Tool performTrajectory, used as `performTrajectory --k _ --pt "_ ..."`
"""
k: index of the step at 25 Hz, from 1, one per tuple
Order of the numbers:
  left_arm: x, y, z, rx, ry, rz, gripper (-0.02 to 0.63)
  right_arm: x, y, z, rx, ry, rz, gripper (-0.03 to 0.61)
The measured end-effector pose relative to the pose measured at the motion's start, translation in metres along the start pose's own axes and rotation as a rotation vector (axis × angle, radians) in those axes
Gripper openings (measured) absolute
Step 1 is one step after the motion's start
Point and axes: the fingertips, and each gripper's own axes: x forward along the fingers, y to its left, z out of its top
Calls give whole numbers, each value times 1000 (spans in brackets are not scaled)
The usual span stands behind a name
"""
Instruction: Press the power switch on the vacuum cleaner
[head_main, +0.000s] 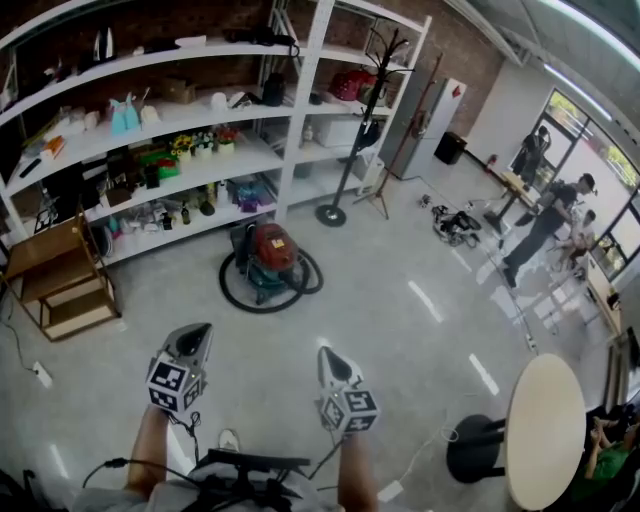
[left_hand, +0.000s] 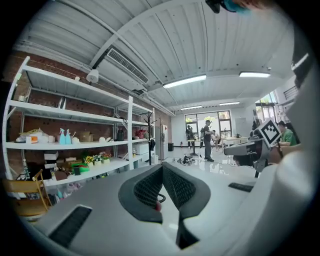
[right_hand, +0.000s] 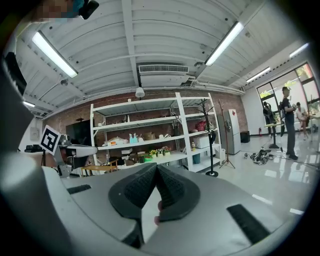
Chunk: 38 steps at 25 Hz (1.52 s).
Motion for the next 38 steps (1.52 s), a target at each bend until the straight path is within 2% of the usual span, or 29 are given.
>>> performTrajectory --k 11,19,27,38 --pt "11 58 -7 12 2 -46 6 52 39 0 -37 22 -50 12" --pt "29 94 -4 12 0 -90 6 90 56 11 -18 22 -72 12" --pt "74 122 -5 10 2 -94 6 134 32 20 3 15 -88 12" --pt "192 174 19 23 13 -72 6 247 -39 48 31 10 -66 12"
